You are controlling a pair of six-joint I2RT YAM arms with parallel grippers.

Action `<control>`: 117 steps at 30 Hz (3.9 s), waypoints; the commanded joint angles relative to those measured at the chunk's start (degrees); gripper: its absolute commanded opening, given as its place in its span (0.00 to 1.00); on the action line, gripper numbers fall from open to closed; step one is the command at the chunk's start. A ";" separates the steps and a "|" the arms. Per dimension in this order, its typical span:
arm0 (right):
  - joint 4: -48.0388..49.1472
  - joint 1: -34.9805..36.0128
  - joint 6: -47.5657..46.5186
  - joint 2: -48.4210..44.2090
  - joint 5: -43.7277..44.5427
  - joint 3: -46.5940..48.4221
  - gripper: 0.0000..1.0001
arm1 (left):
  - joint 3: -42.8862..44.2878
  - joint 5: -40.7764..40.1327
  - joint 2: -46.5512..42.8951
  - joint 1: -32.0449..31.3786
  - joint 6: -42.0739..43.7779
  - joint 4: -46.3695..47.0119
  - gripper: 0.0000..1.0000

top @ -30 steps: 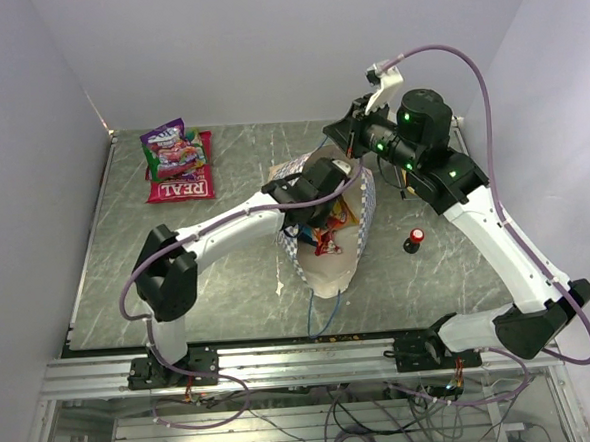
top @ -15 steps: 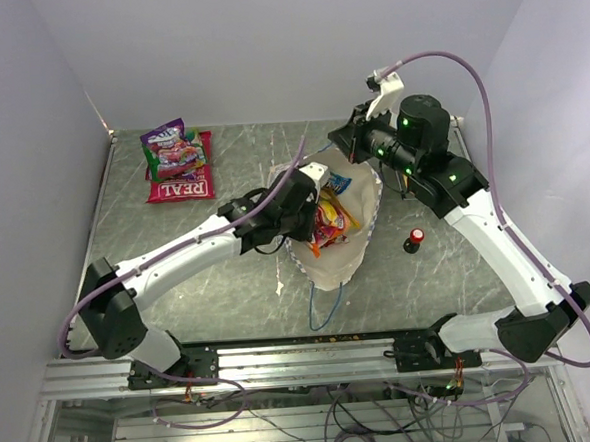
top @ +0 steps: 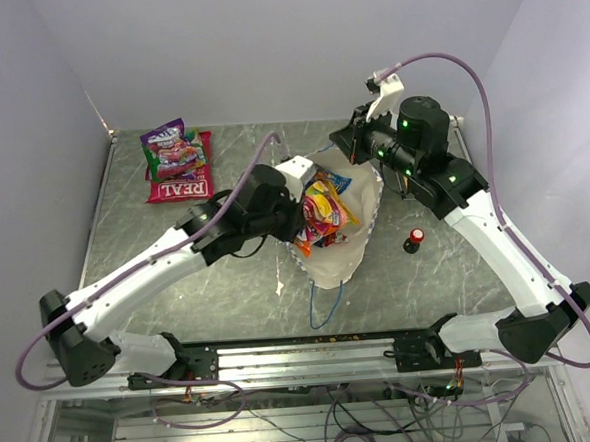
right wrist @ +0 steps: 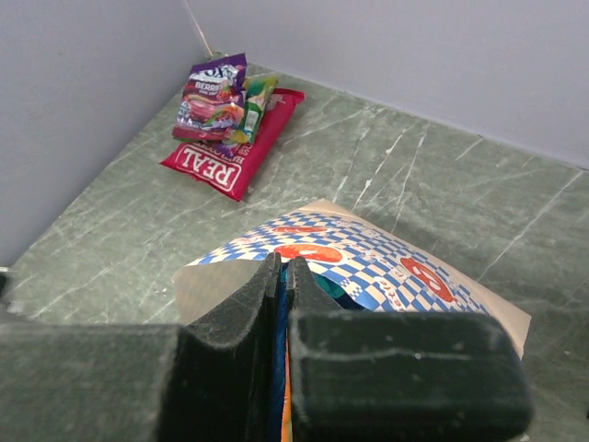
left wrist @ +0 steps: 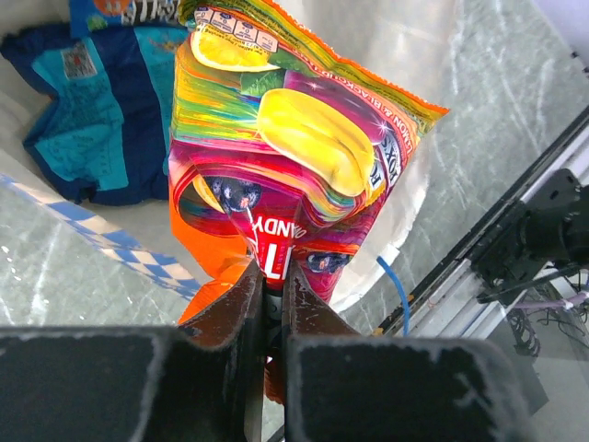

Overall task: Take the snacks out of the paper bag
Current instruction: Place the snack at the center of the board.

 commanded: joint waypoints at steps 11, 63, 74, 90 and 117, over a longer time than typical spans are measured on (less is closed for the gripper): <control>1.29 -0.27 -2.24 -1.00 1.47 -1.27 0.00 | 5.42 4.87 -13.84 -0.30 7.42 -1.04 0.07; 1.76 0.07 -2.28 3.31 -12.11 1.29 0.00 | 37.64 -4.23 37.68 52.66 -2.72 -0.77 0.07; -0.46 0.06 -3.17 4.61 -12.22 2.53 0.00 | 33.26 -1.33 42.65 56.73 -2.09 4.92 0.18; 0.11 0.07 -2.38 3.92 -12.92 1.86 0.00 | 35.69 0.95 40.80 56.97 1.16 1.18 0.75; -0.05 0.09 -2.21 3.18 -12.71 2.21 0.00 | 32.62 7.35 32.85 60.41 0.54 4.63 0.89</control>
